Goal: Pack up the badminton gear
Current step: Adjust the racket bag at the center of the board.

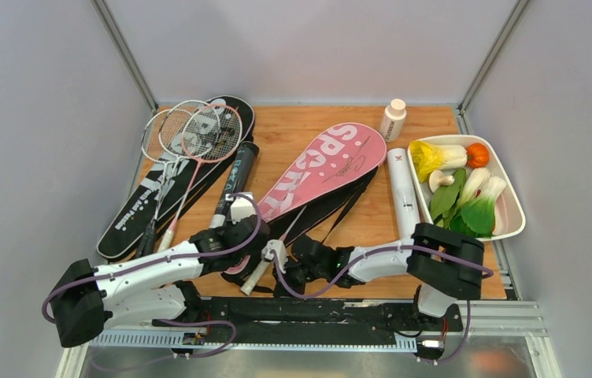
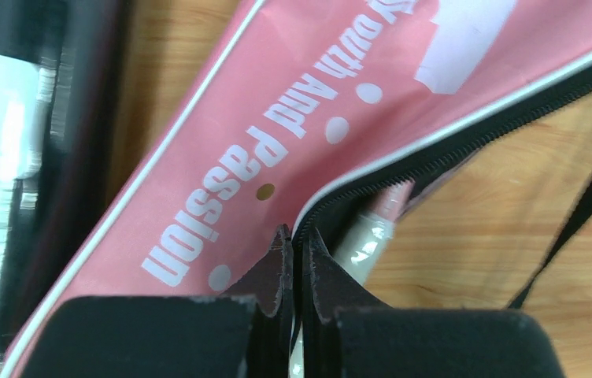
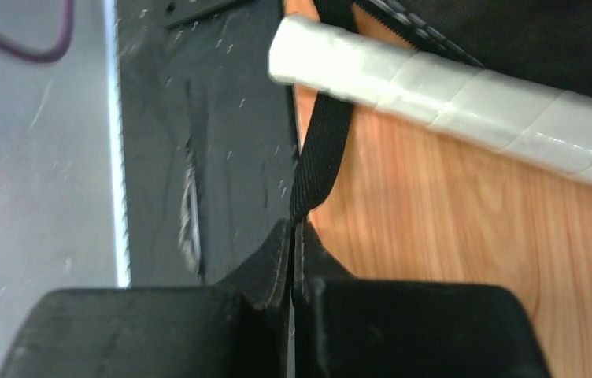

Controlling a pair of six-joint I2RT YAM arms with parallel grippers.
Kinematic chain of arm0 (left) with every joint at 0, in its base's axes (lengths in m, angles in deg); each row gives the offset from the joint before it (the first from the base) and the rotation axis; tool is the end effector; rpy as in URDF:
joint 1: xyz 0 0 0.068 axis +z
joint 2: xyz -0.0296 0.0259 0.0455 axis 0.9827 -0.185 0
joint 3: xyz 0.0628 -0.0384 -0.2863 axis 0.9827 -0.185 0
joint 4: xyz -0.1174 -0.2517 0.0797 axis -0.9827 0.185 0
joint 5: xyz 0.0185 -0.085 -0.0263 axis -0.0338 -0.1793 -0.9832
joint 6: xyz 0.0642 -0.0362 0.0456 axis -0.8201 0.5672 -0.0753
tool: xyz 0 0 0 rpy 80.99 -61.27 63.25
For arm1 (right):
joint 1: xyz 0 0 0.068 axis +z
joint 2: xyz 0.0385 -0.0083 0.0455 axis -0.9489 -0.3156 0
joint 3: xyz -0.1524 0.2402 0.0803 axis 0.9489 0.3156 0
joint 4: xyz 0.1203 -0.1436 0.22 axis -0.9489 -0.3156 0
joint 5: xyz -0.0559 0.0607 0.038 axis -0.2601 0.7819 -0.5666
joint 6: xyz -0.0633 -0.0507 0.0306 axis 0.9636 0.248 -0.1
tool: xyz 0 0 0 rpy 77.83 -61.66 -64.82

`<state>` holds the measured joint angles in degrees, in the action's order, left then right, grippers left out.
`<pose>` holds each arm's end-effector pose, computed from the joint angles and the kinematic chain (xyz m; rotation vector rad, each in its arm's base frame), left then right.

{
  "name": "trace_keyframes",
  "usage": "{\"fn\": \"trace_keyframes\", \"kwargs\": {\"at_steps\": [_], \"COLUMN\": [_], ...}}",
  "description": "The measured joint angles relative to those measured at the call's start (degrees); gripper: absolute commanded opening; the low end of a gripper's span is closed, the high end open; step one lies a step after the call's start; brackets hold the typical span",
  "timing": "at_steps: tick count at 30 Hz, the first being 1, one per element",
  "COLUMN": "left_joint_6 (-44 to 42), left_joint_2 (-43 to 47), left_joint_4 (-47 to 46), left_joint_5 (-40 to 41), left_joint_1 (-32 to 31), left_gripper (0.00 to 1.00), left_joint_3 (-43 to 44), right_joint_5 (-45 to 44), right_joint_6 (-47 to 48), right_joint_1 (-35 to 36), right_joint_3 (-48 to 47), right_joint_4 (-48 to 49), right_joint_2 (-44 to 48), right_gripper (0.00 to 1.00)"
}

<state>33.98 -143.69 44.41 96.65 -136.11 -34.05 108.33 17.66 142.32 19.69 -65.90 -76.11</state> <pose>0.1580 -0.1692 0.1796 -0.1377 2.3320 -0.2700 0.0837 0.3384 0.1185 -1.4691 1.9636 1.1998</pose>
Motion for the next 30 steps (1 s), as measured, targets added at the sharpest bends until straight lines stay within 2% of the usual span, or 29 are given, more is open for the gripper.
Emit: {"fn": "trace_keyframes", "kwargs": {"at_steps": [5,10,11,12,13,17,24,30], "left_joint_6": [-0.8,-0.4,-0.4,-0.4,-0.4,-0.4,0.2,0.8], "left_joint_2": [0.7,1.0,1.0,1.0,1.0,1.0,3.4,6.9], "left_joint_4": [3.9,3.1,3.0,2.9,2.8,1.2,-2.1,-2.0], "left_joint_5": [2.3,1.8,1.6,1.5,1.3,-0.2,-2.4,-2.2], "left_joint_1": [1.8,2.3,2.4,2.4,2.4,2.5,2.4,2.4], "left_gripper": [0.0,0.0,0.0,0.0,0.0,0.0,0.0,0.0], "left_joint_3": [-1.2,-1.4,-1.4,-1.4,-1.4,-1.4,-1.4,-1.9], "right_joint_5": [-6.4,-13.1,-14.2,-14.9,-15.5,-18.1,-32.3,-39.1], "right_joint_6": [-0.2,2.5,2.6,2.5,2.2,-4.1,-30.1,-42.6], "right_joint_1": [3.4,8.1,8.6,8.8,9.0,10.0,7.7,3.1], "right_joint_3": [-5.1,-11.0,-11.0,-10.9,-10.3,-6.1,-0.3,3.0], "right_joint_4": [-1.3,-4.0,-4.1,-4.1,-3.8,-2.4,-3.4,-5.8], "right_joint_2": [-6.8,-10.0,-9.8,-9.6,-9.2,-5.4,4.5,8.2], "right_gripper": [0.0,0.0,0.08,0.22,0.29,0.48,0.57,0.71]}}
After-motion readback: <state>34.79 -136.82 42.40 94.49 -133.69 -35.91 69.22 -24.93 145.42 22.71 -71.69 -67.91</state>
